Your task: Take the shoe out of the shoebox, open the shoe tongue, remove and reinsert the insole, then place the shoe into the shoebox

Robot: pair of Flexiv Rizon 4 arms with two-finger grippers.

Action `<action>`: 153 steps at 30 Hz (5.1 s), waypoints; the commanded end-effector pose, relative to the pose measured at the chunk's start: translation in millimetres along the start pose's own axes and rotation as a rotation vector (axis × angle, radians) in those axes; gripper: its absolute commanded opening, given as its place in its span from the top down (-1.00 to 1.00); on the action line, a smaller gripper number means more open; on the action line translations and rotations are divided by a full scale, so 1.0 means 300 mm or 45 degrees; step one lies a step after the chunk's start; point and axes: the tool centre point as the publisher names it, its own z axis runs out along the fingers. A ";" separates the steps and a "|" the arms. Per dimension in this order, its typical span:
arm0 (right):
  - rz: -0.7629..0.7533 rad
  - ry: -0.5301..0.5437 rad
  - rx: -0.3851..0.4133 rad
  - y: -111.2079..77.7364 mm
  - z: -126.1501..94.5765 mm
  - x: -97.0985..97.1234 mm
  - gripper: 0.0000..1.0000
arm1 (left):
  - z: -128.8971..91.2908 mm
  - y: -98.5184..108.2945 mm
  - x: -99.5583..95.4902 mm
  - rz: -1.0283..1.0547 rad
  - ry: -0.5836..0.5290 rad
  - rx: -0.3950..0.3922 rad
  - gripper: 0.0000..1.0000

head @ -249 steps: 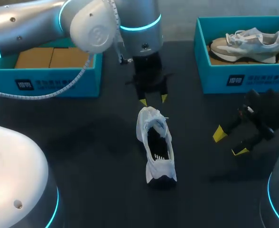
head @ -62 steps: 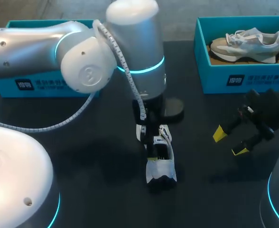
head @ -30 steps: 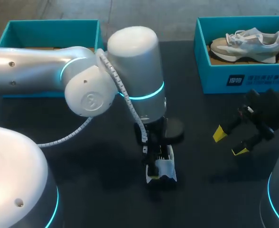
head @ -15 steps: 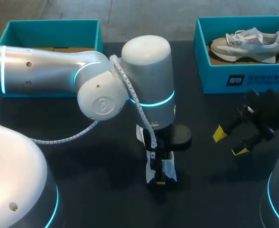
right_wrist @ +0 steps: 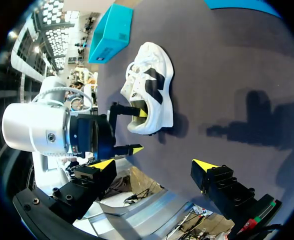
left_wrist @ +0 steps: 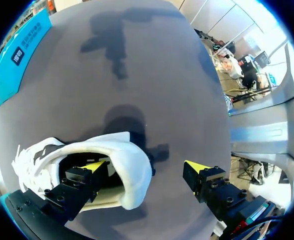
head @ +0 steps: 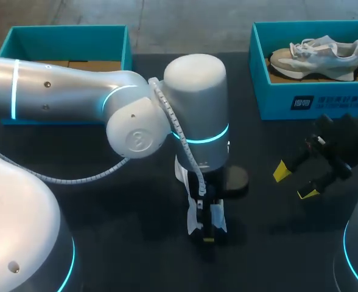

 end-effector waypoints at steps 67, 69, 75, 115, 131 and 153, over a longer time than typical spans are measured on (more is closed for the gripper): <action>0.002 -0.002 -0.002 -0.003 0.002 0.001 -1.00 | -0.076 0.067 -0.073 -0.052 -0.102 -0.105 1.00; 0.002 -0.002 -0.002 -0.003 0.002 0.001 -1.00 | -0.100 0.081 -0.086 -0.044 -0.088 -0.094 1.00; 0.002 -0.002 -0.002 -0.003 0.002 0.001 -1.00 | -0.158 0.126 -0.110 -0.031 -0.081 -0.088 1.00; 0.002 -0.002 -0.002 -0.003 0.002 0.001 -1.00 | -0.617 0.360 -0.342 0.171 0.042 -0.138 1.00; 0.002 -0.002 -0.002 -0.003 0.002 0.001 -1.00 | -0.822 0.350 -0.382 0.163 0.056 -0.103 1.00; 0.002 -0.002 -0.002 -0.003 0.002 0.001 -1.00 | -0.921 0.410 -0.399 0.121 0.047 -0.139 1.00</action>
